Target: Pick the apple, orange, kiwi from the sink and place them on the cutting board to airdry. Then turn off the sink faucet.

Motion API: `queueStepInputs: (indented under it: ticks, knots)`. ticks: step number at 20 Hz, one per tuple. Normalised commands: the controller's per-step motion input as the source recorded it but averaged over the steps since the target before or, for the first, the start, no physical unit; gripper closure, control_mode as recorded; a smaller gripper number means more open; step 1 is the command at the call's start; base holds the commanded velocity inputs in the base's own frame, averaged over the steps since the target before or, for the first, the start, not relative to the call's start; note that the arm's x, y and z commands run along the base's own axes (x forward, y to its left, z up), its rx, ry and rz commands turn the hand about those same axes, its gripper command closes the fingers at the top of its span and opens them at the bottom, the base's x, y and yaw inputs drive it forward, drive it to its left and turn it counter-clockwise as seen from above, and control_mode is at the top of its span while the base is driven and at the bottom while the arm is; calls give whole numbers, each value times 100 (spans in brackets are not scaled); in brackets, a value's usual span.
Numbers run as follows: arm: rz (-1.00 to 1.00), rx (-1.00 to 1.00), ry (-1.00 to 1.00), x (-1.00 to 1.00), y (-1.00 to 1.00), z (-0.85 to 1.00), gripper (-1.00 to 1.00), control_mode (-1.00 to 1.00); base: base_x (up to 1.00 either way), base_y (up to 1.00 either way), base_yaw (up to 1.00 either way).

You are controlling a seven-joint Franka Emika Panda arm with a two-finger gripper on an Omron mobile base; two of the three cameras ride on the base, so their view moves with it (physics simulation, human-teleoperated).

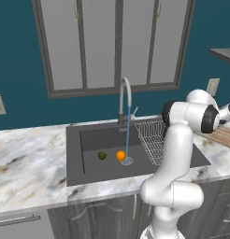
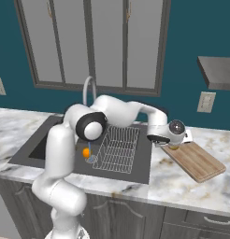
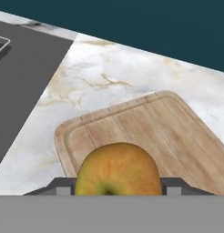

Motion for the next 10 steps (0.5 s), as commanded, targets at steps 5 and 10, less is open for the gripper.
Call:
queueStepInputs:
  ticks: [5, 10]
  knots:
    - [1, 0, 1, 25, -1, -21, 100, -100, 0, 0, 0]
    - [1, 0, 2, 26, -1, -23, 100, -100, 0, 0, 0]
